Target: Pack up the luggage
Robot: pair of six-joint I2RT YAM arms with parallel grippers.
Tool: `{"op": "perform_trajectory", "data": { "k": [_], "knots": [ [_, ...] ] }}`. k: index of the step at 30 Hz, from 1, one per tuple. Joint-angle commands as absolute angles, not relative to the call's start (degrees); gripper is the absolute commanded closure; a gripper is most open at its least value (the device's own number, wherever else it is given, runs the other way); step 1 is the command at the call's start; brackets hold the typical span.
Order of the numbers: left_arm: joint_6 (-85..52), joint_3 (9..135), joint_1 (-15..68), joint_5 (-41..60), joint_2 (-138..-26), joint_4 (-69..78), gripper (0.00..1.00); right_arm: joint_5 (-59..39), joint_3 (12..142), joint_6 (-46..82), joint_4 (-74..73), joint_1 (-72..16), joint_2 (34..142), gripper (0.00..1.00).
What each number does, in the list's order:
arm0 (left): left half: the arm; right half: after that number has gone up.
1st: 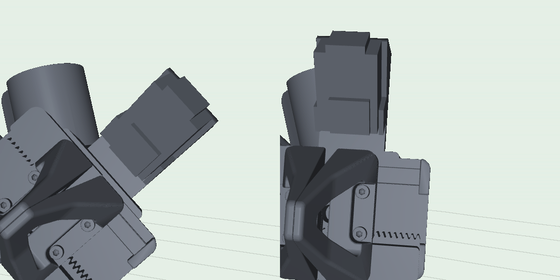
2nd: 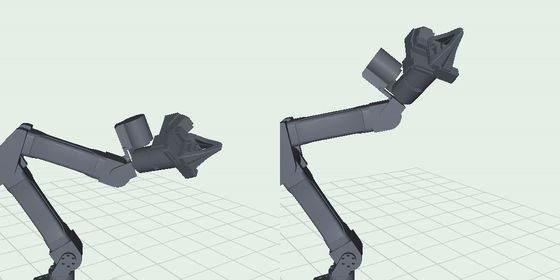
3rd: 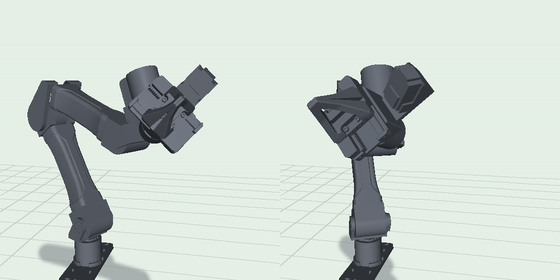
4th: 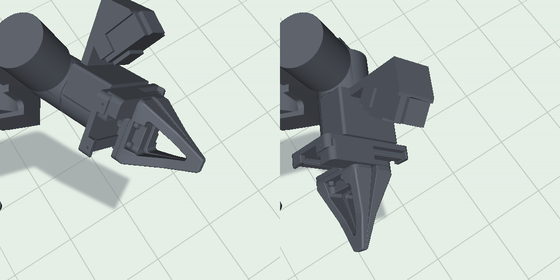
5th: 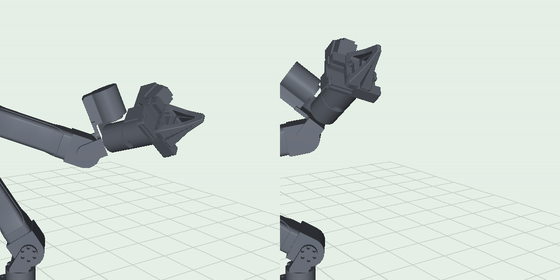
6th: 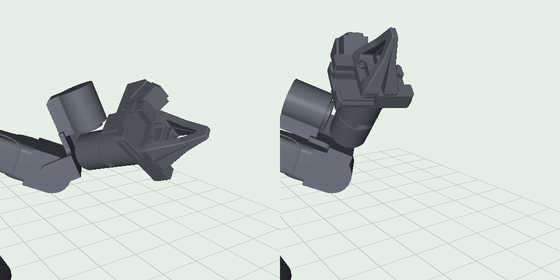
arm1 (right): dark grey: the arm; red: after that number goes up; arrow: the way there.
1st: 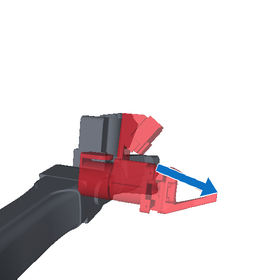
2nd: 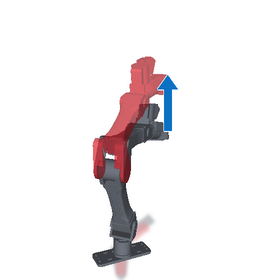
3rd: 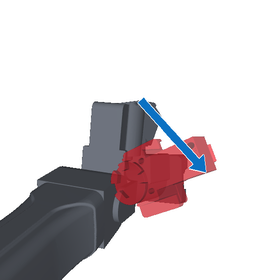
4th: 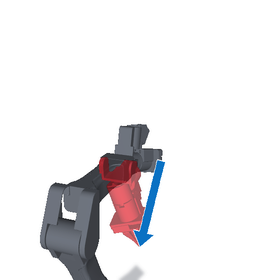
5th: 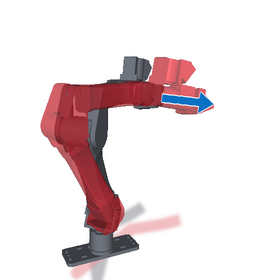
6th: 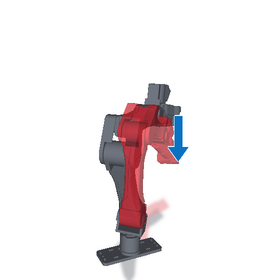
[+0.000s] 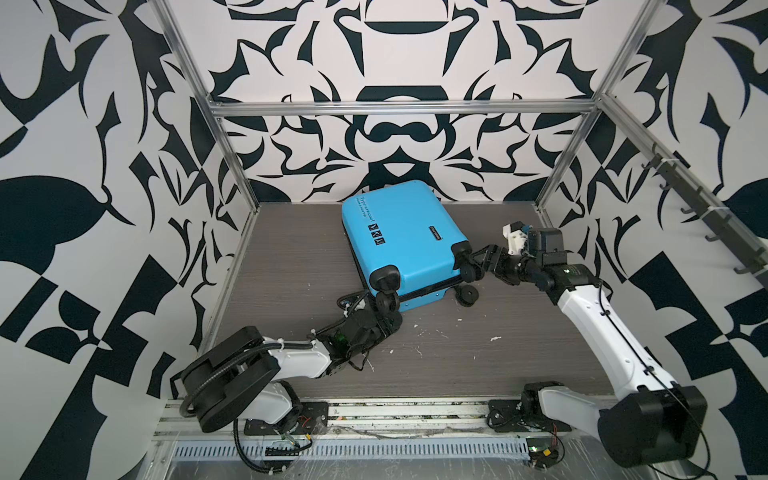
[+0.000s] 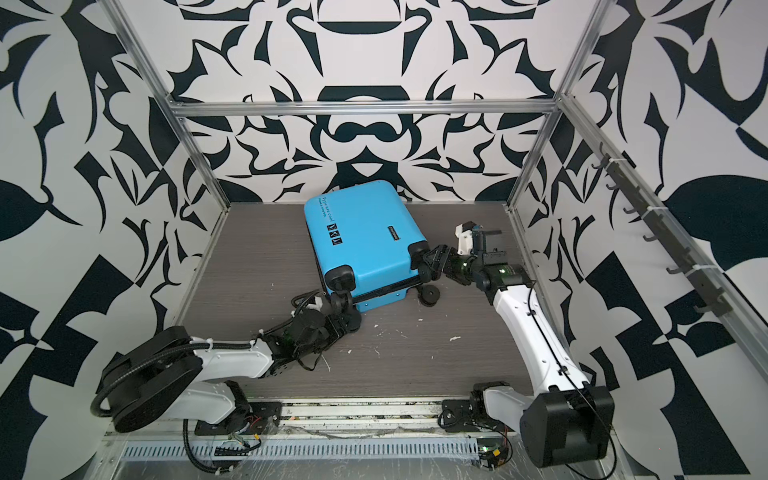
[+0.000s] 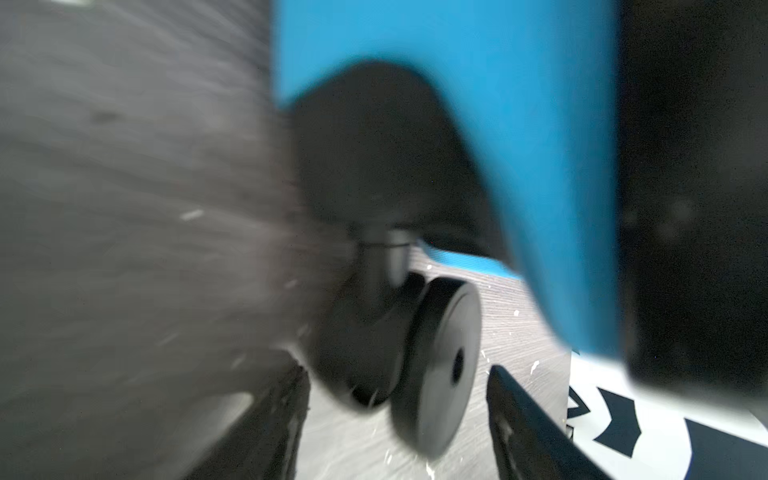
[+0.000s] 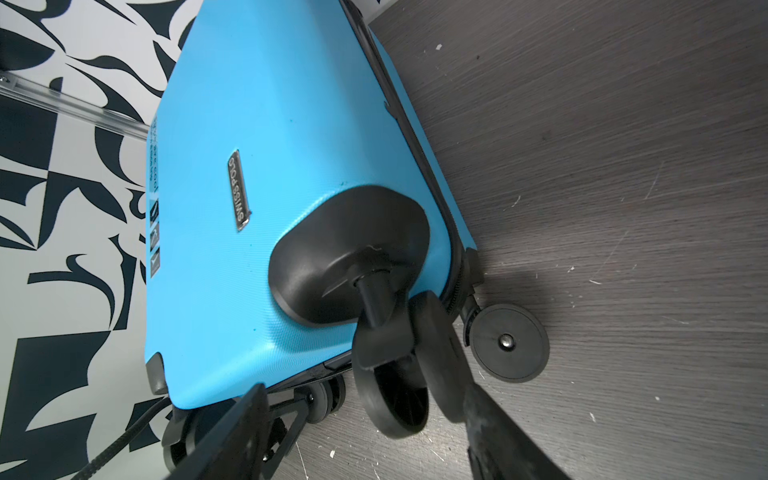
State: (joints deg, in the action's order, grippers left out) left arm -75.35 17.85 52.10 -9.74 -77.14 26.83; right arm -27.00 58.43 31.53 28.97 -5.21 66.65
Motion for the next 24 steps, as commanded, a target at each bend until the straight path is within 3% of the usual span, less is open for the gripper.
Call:
{"op": "perform_trajectory", "data": {
  "k": [1,12,18,24],
  "knots": [
    [-77.59,14.37,52.12,-13.04,-69.66,11.19,0.28,-26.95,60.93,31.56,29.22,-5.03,64.62,0.25],
    [-68.81,17.48,48.47,-18.95,-41.48,-17.79,0.24,-23.98,65.37,28.97,32.64,-7.89,64.7,0.25],
    [-56.65,20.39,33.27,-4.54,-41.25,-13.81,0.21,-13.92,70.82,27.12,36.55,-21.89,65.89,0.26],
    [-50.53,22.45,20.61,10.95,-50.25,-4.11,0.2,-9.78,73.06,29.28,36.57,-37.52,70.85,0.27]
  ]
}}
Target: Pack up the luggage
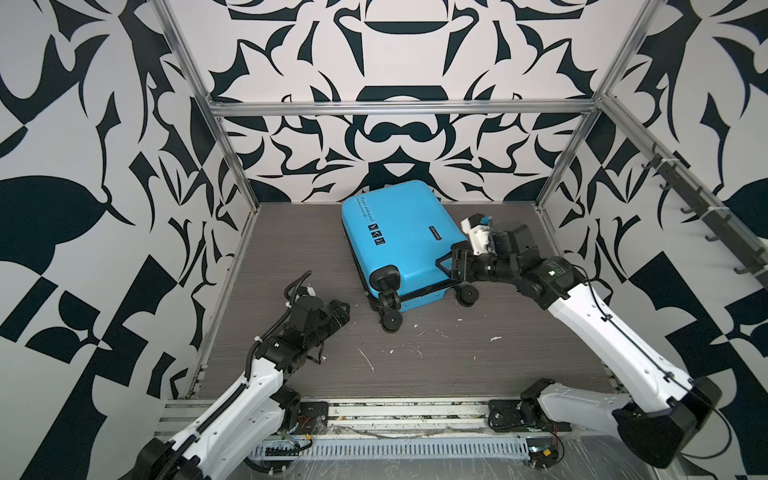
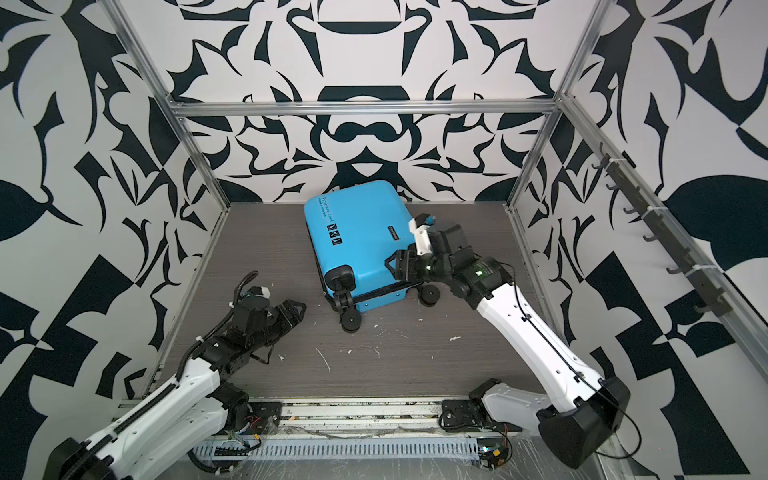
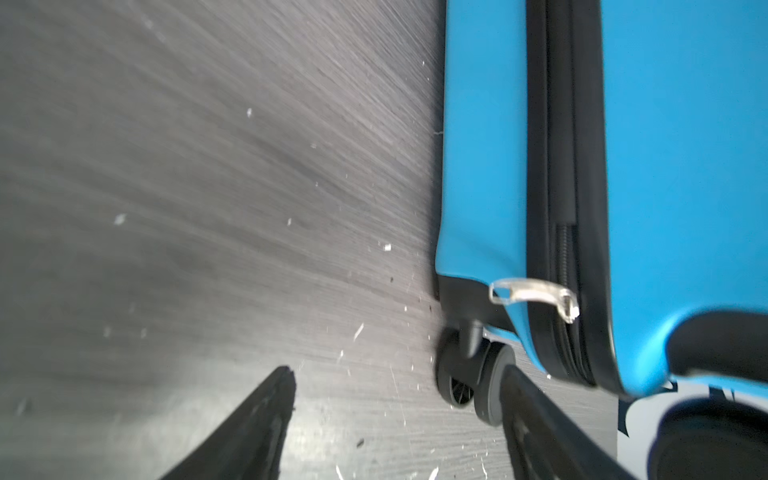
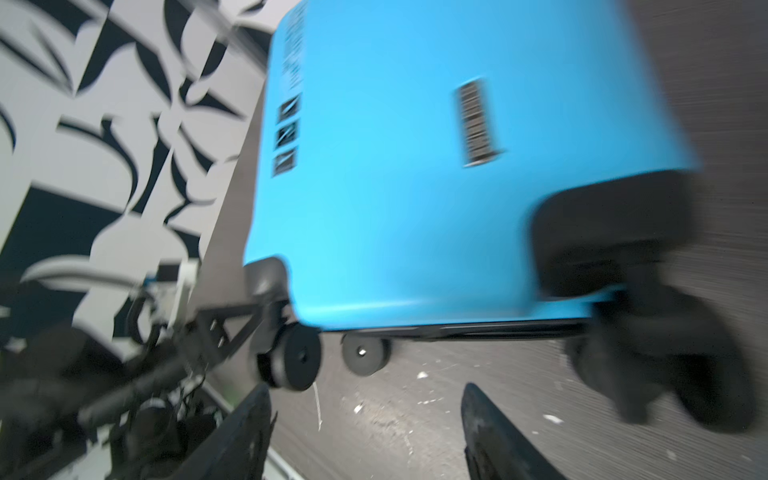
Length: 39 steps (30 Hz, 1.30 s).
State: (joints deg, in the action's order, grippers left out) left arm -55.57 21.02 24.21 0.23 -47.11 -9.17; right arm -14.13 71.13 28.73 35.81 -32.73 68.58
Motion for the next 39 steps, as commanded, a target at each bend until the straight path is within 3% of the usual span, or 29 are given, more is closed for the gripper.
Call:
{"op": "perform_trajectory", "data": {
  "k": [1,9,20,25,32,39],
  "knots": [
    [-50.62,22.64,19.01,13.43,-51.93,-2.38,0.2,-9.0,73.33,29.58,36.67,-39.72,71.64,0.27],
    [-50.26,24.12,11.95,19.55,-60.23,5.94,0.22,0.92,77.69,31.64,39.0,-55.54,80.3,0.25],
    [-46.2,26.79,1.21,26.53,-60.78,6.52,0.2,8.47,85.35,32.3,44.29,-60.38,92.5,0.27],
    [-45.79,29.96,1.16,29.11,-66.86,9.87,0.24,10.49,87.63,32.43,45.77,-60.38,96.5,0.28],
    [-45.87,38.19,7.61,30.2,-85.15,13.97,0.44,13.28,89.87,31.64,44.73,-60.29,100.0,0.32],
    [-49.3,41.78,11.88,28.73,-95.54,19.98,0.5,13.48,89.79,31.38,43.21,-58.73,100.17,0.35]
  ]
}}
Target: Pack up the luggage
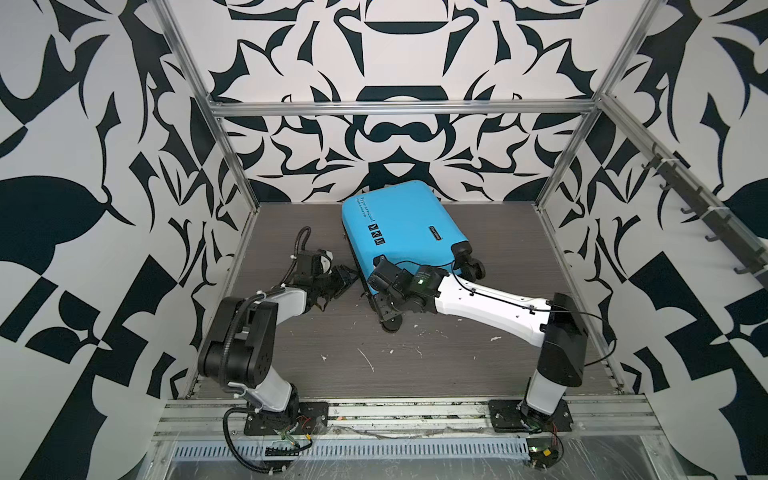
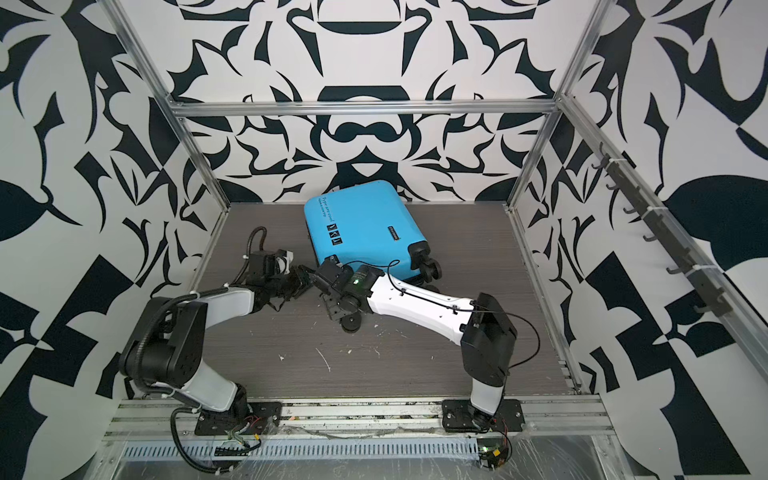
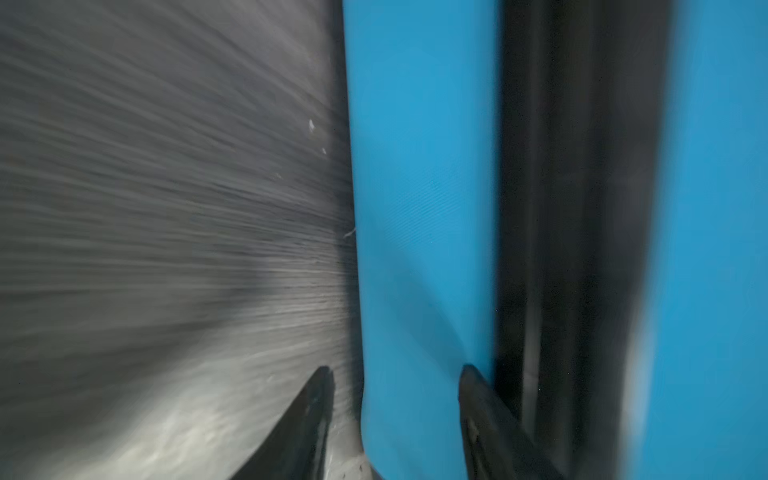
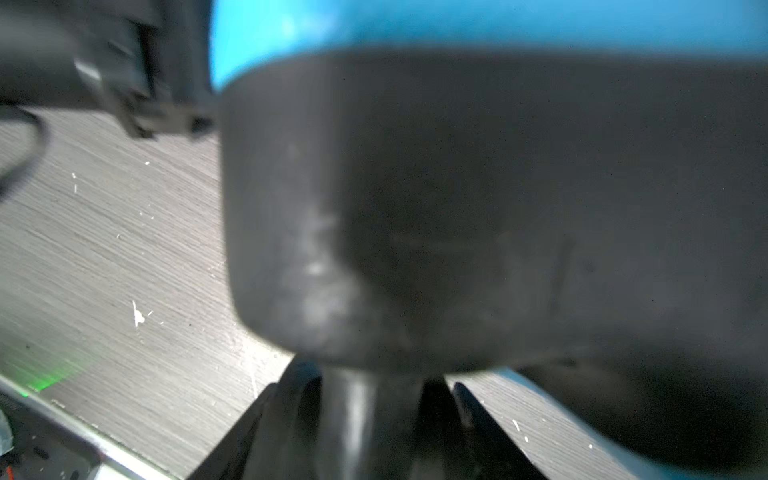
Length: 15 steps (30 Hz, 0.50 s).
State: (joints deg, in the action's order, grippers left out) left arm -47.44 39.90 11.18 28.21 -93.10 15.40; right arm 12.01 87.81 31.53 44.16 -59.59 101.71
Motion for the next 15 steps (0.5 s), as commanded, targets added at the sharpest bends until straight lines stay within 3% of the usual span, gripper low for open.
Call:
{"op": "perform_trajectory", "data": {
  "k": [1,8,15],
  "knots": [
    [-49.81,42.17,12.23,28.7,-96.26,20.83,0.5,12.91,89.59,31.38,42.86,-58.11,100.07,0.36],
    [-50.61,47.87,16.9,27.68,-101.15,21.27,0.51,7.68,86.94,31.55,39.82,-52.83,97.96,0.42],
    [-50.96,53.76,18.46,26.89,-105.47,20.9,0.48,6.8,86.37,30.12,40.38,-50.07,97.31,0.38]
  ]
}}
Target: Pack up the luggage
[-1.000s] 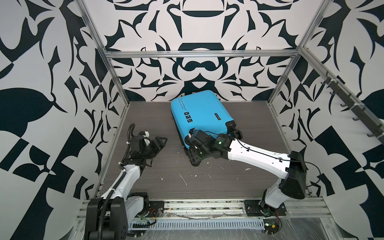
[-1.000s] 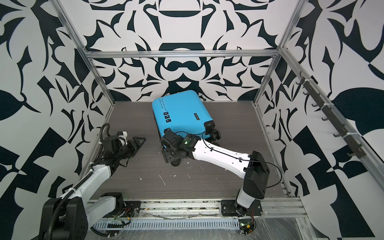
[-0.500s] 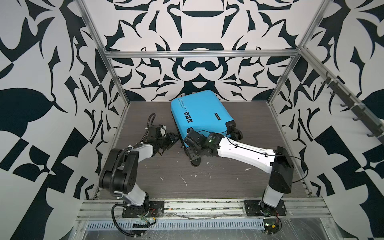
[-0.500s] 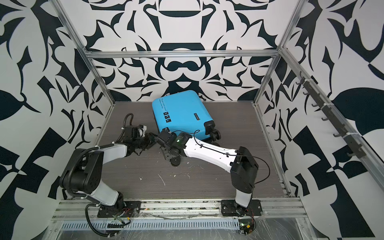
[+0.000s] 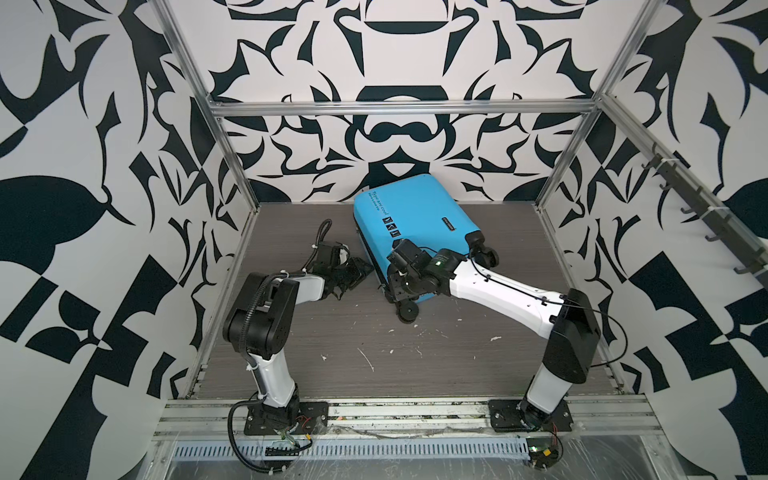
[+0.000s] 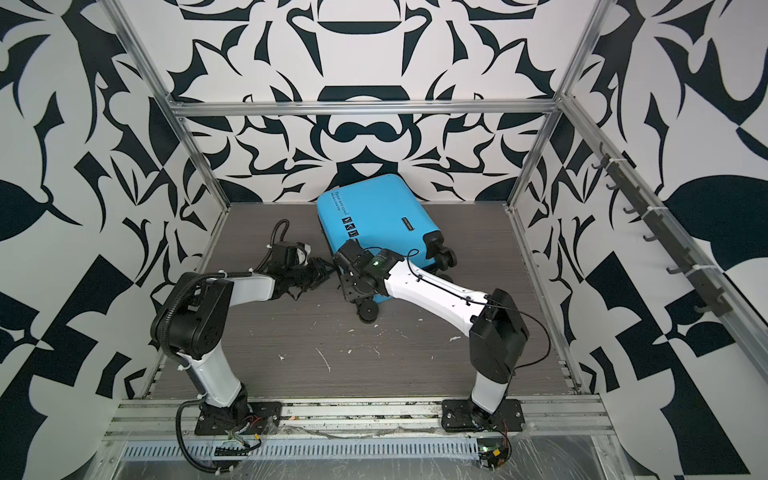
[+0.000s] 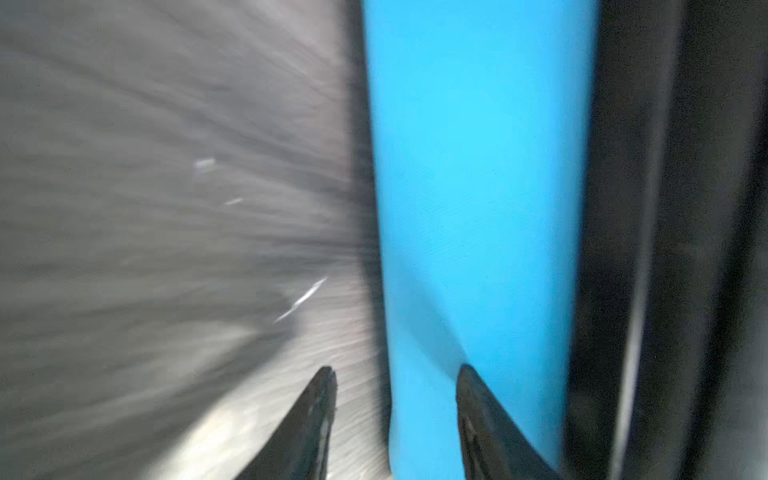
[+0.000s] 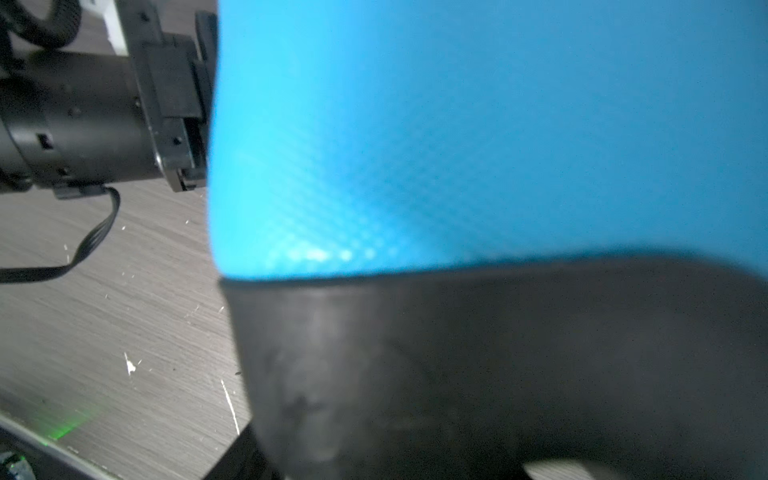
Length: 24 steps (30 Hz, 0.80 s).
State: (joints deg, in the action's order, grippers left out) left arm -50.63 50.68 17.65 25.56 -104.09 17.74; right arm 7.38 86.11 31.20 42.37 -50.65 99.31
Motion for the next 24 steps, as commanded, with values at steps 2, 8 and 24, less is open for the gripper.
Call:
{"op": "perform_trajectory", "data": {
  "k": [2,8,24],
  "knots": [
    [-50.8,55.34,18.45,26.98,-106.33,20.79,0.47,6.23,86.39,29.52,40.63,-49.26,97.47,0.35],
    [-49.66,59.52,18.46,27.4,-108.35,20.16,0.46,5.46,86.23,28.4,40.98,-46.99,97.45,0.28],
    [-36.4,45.44,18.4,18.26,-78.02,19.07,0.42,6.58,82.41,26.14,39.39,-45.06,93.44,0.0]
  ]
}}
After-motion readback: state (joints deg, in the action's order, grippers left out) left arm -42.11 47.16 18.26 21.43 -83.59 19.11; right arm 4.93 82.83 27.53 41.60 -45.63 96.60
